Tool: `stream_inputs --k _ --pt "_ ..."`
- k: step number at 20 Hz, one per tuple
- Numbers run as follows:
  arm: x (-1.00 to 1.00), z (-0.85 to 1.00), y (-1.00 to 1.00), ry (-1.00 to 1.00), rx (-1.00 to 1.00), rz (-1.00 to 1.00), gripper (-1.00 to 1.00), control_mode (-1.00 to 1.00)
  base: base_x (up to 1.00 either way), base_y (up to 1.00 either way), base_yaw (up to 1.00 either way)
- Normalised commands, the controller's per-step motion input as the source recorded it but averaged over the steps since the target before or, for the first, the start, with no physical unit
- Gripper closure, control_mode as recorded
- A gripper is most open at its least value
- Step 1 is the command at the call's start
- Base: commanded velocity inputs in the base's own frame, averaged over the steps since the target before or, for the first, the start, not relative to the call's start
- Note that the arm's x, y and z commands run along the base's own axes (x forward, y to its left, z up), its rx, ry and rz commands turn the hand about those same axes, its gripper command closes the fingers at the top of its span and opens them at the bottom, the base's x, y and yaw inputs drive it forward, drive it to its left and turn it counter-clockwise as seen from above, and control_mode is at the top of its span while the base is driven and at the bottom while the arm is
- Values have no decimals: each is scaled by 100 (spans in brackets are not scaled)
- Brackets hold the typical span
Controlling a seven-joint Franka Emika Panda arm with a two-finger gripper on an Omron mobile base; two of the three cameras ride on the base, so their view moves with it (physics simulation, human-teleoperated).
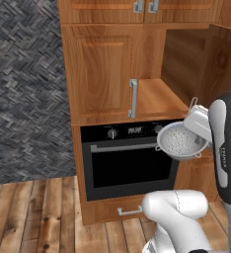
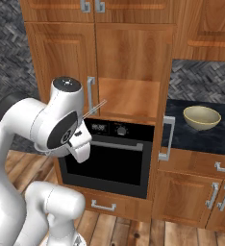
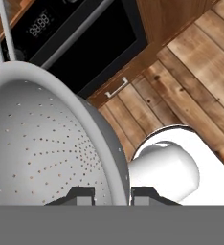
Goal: Open the cabinet and setup a tea strainer by placing it in the bowl upright.
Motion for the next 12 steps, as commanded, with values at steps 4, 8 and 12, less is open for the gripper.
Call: stream_inputs --k 4,8,12 --pt "-11 0 -11 2 0 0 100 -100 0 0 0" --pt "-29 0 -21 0 0 -3 100 -100 0 0 0" --pt "-28 0 -23 0 0 -2 100 -100 0 0 0"
